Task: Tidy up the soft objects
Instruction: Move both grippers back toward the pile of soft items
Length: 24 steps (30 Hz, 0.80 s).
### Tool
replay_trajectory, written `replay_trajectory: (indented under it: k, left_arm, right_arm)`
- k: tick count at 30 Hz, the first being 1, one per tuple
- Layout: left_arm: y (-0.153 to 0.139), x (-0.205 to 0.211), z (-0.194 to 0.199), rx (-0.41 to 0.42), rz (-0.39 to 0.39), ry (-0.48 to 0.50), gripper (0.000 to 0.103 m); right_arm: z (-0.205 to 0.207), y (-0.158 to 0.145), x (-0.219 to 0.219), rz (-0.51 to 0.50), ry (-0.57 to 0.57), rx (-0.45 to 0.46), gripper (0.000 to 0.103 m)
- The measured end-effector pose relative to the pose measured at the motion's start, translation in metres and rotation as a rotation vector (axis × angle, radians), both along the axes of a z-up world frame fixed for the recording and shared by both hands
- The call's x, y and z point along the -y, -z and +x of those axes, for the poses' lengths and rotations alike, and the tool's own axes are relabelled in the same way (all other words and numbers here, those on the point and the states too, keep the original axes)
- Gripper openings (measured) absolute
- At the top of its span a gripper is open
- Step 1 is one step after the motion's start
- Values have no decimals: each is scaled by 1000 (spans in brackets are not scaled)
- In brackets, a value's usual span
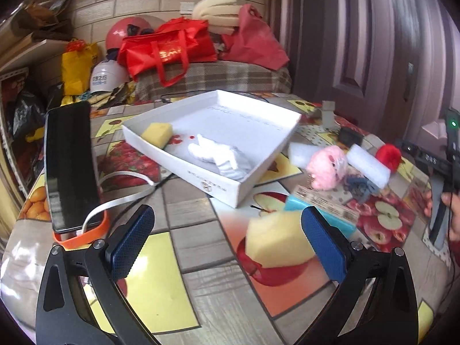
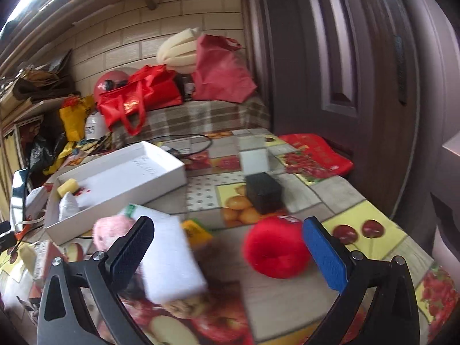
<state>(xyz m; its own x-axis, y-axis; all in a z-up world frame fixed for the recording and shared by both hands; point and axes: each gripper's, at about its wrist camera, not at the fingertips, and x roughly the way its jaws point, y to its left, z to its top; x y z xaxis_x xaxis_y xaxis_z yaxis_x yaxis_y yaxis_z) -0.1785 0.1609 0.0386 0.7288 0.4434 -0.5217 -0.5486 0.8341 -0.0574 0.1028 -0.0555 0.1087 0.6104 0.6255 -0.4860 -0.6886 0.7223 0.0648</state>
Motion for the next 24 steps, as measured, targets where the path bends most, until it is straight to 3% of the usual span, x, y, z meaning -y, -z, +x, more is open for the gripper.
replay_trajectory:
  k: [4, 7, 11, 21, 23, 24]
  left_arm:
    - [3, 20, 15, -53, 20, 107, 103]
    - [5, 26, 23, -92, 41, 123, 103]
    - [12, 16, 31, -138, -19, 124, 103]
    - [22, 11, 49, -197, -74, 143, 103]
    - [24, 8, 54, -207, -84, 141, 98]
    - [25, 6, 56, -217, -96, 140, 89]
  right_arm:
    - [30, 8, 13, -19, 24, -119, 103]
    - [25, 10, 1, -69, -29, -99, 103]
    - [23, 14, -20, -137, -35, -62, 103]
    - [45, 27, -30, -217, 22, -157, 103]
    - [47, 30, -33, -239, 19, -176, 102]
    - [47, 31, -33, -246, 17, -183, 100]
